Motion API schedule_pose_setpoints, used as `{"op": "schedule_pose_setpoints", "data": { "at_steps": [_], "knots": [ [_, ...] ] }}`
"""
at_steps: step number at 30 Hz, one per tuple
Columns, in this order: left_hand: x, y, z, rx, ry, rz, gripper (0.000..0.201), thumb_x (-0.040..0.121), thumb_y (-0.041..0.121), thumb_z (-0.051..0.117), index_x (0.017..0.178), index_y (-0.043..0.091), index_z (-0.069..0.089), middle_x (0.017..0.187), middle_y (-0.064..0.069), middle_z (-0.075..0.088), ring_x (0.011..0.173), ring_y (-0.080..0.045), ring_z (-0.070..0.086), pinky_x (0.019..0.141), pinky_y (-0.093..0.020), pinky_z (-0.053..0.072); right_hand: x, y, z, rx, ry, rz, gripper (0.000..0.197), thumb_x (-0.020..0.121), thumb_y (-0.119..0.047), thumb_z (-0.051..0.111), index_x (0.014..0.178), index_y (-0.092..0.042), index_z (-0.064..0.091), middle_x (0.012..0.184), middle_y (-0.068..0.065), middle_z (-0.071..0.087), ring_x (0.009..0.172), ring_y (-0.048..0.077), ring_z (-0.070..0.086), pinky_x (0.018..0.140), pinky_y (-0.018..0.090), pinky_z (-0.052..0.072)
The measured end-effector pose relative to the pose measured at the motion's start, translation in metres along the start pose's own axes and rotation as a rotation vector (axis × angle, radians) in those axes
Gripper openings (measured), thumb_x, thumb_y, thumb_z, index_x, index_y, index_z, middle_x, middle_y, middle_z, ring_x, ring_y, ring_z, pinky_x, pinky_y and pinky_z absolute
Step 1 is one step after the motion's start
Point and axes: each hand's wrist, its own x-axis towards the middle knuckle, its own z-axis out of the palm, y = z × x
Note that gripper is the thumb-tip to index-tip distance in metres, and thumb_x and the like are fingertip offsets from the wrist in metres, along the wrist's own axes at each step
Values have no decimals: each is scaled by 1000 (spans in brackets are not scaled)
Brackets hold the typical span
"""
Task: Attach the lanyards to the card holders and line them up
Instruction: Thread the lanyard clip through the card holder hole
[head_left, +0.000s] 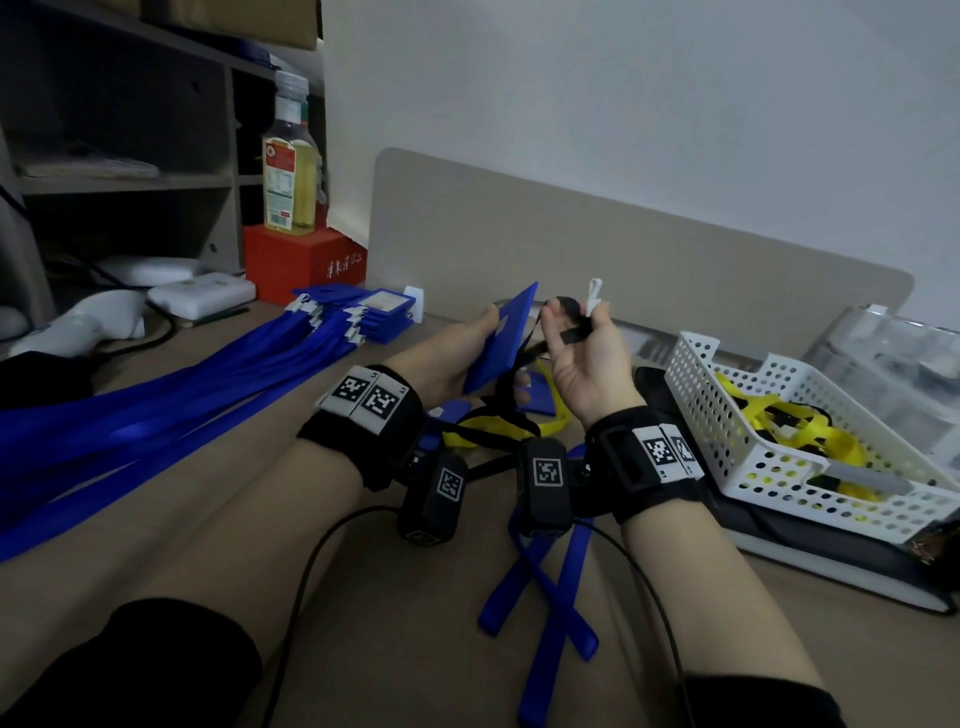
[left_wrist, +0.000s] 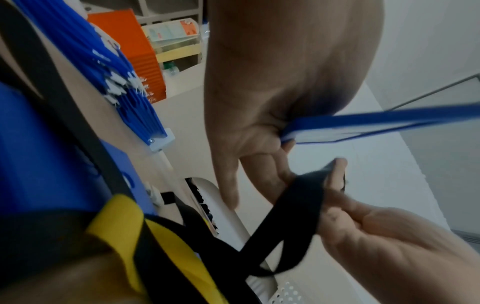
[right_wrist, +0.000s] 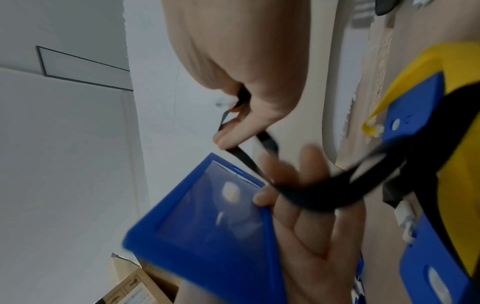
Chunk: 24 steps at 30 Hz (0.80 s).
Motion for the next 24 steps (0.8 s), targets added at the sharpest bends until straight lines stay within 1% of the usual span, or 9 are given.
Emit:
{"op": "schedule_pose_setpoints", "data": {
  "at_steps": [3,5,8,12,16,18,20,22,24],
  "knots": [
    [1,3,-6,44,40,13,47,103,47,26,81,11,46,47,-2,51,41,-17,50,52,-27,48,7,-7,-8,13,116,-113,24,103,-19,38,85,-6,45,85,15,61,78,22,67,71,33,60],
    [2,7,-11,-25,79,50,42,103,46,30,80,13,43,49,0,44,45,-14,41,45,-22,43,13,-10,-16,-51,189,-182,23,103,-15,35,83,-7,45,90,12,58,80,18,65,77,29,59],
    [3,15,-20,-74,150,106,40,102,47,35,78,17,46,52,1,45,41,-10,42,40,-15,34,23,-12,-27,-285,281,-272,28,101,-14,32,78,-12,47,87,4,55,74,9,58,67,17,48],
    [1,25,-30,-117,212,181,38,101,48,36,80,20,50,53,3,49,39,-8,46,44,-20,36,27,-9,-35,-638,321,-291,29,99,-21,33,76,-19,50,81,-5,44,70,9,38,64,21,30],
    [-1,26,-27,-133,171,206,38,100,49,37,79,20,50,56,3,48,38,-8,46,55,-27,39,20,0,-28,-719,168,-231,30,102,-26,33,82,-19,53,84,-5,51,82,11,47,75,22,37],
    [-2,26,-21,-129,135,202,38,101,48,36,79,20,50,60,1,47,39,-9,47,57,-28,39,12,7,-21,-728,50,-154,31,104,-27,32,85,-17,55,82,-5,60,77,10,55,69,20,44],
    [-3,27,-15,-115,108,208,39,101,46,36,80,17,51,58,1,50,40,-10,49,54,-27,41,4,14,-15,-764,-46,-41,32,104,-28,32,86,-16,56,81,-2,64,74,13,59,66,25,45],
    [-4,27,-11,-125,78,215,40,102,46,35,81,15,51,54,1,52,42,-11,50,51,-26,42,-4,19,-12,-845,-133,94,35,103,-28,31,81,-16,56,82,2,65,79,19,61,68,28,46],
    [-4,27,-9,-155,54,205,41,101,46,36,80,14,50,54,1,52,43,-11,51,49,-25,43,-10,24,-10,-907,-212,208,43,103,-28,28,75,-19,59,76,-1,62,70,16,60,62,25,46]
  ]
}}
